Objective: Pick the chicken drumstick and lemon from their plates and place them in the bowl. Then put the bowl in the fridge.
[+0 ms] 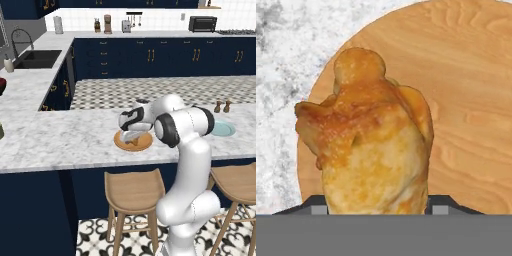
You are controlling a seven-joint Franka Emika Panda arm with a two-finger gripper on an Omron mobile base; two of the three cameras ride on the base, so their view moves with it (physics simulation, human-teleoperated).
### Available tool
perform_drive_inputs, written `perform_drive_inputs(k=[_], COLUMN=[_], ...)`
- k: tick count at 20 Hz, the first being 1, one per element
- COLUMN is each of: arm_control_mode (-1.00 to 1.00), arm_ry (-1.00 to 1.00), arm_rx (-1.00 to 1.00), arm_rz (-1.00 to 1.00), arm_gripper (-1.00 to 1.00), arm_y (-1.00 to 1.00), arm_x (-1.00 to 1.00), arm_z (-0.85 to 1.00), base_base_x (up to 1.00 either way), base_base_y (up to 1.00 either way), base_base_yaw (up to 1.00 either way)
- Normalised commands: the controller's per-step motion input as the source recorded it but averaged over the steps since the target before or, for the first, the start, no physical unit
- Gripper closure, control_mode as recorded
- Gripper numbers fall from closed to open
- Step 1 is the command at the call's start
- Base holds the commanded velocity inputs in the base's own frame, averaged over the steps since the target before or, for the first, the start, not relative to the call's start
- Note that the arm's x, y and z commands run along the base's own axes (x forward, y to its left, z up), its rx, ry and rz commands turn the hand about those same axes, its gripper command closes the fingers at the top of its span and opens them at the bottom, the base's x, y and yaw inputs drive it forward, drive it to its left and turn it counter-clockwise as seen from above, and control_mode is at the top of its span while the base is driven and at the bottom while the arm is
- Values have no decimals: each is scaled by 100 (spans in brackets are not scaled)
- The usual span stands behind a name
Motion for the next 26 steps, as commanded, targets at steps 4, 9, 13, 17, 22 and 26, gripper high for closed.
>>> perform_drive_inputs(k=[4,9,13,17,22,26], arm_control_mode=[-100,-100,-100,-100,-100,-100], arm_ry=[-8,-10,0,-2,0,5], arm_rx=[0,-1,0,-2,-4,0], arm_rz=[-9,-16,-28,-22,-16,-13], arm_gripper=[100,100,100,100,100,100], arm_y=[-2,-13,-54,-79,-100,-100], arm_x=[-73,-53,-5,-9,0,11], arm_z=[84,100,93,71,15,0], base_base_x=[0,0,0,0,0,0], base_base_y=[0,0,0,0,0,0], base_base_yaw=[0,0,0,0,0,0])
